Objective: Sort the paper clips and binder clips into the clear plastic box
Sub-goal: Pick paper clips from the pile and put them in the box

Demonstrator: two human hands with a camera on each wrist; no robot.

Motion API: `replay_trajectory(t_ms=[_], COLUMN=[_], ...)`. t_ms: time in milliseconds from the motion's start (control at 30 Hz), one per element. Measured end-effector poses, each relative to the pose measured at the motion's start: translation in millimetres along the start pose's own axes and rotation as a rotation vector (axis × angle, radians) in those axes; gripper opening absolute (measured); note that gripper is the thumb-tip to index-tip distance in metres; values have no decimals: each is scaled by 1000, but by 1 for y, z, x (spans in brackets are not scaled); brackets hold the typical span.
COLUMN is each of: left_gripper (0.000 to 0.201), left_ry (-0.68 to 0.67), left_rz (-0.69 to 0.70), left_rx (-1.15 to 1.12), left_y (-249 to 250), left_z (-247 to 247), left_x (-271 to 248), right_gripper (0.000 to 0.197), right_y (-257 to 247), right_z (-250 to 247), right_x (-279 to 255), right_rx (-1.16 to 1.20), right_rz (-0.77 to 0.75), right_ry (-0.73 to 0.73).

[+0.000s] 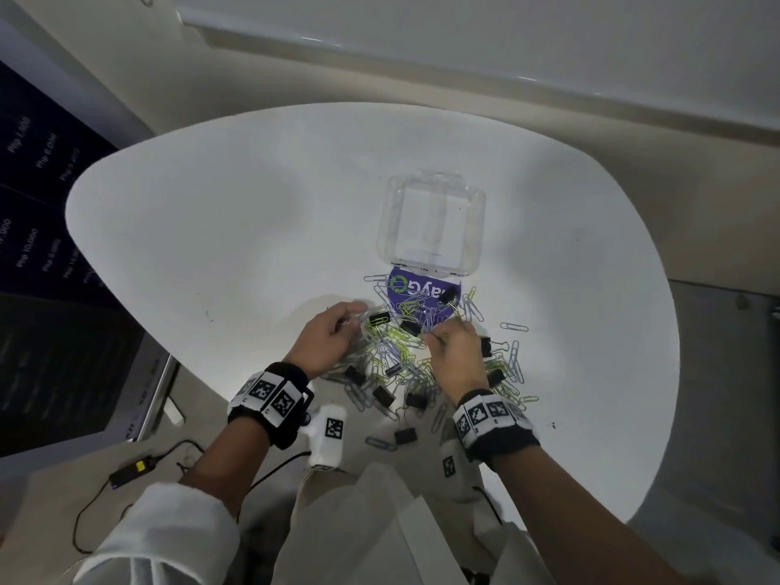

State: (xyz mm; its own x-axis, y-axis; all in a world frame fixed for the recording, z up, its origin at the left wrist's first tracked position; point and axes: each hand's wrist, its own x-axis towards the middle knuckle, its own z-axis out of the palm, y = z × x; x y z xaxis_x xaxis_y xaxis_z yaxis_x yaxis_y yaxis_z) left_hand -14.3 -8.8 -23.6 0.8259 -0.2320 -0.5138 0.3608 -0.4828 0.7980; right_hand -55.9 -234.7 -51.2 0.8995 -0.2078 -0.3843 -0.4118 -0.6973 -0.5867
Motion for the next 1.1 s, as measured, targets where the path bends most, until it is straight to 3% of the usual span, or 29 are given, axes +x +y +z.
replay_trajectory(t_ms=[167,367,467,600,700,833,933,1100], left_gripper=[25,25,24,27,34,33,28,25], left_ry=[44,116,214,215,210,280,309,325], left_rz=[-99,-23,-13,-38,-31,-55,-83,-91], left_rx=[-168,-328,-287,-72,106,113,1,-449], left_y=[14,68,101,124,127,120,125,151], left_z=[-6,-9,-3,7,12,9,4,5], left_x=[-1,23,65,109,113,94,77,91], right_gripper=[12,12,11,10,10,8,15,12], right_y=[3,-12,-31,-65,-86,-98,-97,-93], right_z=[-16,-61,-79,-89,-81,-65,-61,-67], right_x=[-5,-22,-9,34,73,110,118,107], right_rx=[91,274,416,496,443,325,319,373], right_rz=[41,-25,-20,-13,-11,11,37,39], right_ry=[-129,-170,-108,-53,-39,-21,-22,-29])
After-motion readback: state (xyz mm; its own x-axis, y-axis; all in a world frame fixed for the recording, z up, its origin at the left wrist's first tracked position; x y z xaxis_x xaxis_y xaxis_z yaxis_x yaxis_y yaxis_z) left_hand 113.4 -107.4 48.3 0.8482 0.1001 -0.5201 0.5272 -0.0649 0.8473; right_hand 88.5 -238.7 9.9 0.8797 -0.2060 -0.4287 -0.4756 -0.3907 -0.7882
